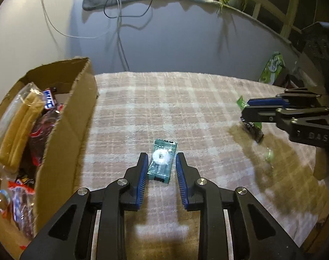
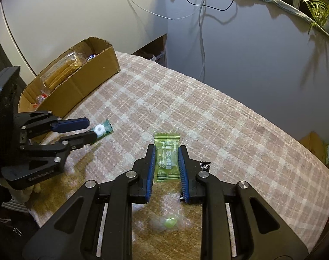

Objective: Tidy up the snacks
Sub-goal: 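Lift both held snacks and carry them toward the cardboard box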

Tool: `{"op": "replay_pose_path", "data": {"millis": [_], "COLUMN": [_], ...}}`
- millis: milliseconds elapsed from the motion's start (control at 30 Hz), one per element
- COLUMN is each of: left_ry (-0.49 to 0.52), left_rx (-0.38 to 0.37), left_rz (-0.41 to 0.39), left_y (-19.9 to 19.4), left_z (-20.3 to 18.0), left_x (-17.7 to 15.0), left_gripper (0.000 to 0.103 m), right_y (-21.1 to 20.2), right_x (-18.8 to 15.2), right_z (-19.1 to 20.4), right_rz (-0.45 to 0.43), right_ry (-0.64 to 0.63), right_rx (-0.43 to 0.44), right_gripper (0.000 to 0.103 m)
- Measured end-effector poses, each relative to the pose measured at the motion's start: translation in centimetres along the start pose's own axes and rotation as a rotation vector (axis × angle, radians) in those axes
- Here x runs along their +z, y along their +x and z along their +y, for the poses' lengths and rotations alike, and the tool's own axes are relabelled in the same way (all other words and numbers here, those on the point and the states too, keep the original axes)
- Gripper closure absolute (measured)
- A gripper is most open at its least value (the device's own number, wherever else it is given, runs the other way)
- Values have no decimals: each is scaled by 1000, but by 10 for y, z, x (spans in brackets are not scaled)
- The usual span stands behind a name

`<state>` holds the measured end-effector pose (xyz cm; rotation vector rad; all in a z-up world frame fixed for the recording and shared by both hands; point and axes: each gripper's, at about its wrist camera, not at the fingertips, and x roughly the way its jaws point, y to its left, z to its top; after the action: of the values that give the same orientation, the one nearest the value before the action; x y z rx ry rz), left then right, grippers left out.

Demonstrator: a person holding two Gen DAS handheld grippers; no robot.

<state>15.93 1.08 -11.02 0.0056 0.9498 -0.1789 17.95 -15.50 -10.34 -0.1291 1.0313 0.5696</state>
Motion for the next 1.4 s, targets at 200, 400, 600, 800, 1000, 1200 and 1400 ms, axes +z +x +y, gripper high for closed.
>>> {"op": "replay_pose_path", "data": {"millis": [200,400,600,800,1000,1200,1400], "left_ry": [55,37,10,-49,-94,-119,-133], "left_rx": [17,24,14,-9,-27,-3,62], "left_rz": [22,21,18,-13,-87,-159,-214], "left_y": [7,5,3,-8,-38,-73,-100], "left_z": [-10,-10,-5,6,13,28,47], "left_x": [-4,-7,-8,-5,0,4,-2], "left_gripper": [79,96,98,98,98,98,98], "right_y": [-1,1,-3,-8,-16,-29,-36], "right_x": [-2,-2,0,-1,4,20,39], "right_z": [-3,-4,1,5,12,31,62], "right_rz": [-1,-2,-14,-22,-47,-92,-132], "right_ry": [7,12,5,1,-6,-40,-86], "right_rx": [-1,0,-2,5,12,34,74], "right_gripper": [81,81,81,81,81,81,81]}}
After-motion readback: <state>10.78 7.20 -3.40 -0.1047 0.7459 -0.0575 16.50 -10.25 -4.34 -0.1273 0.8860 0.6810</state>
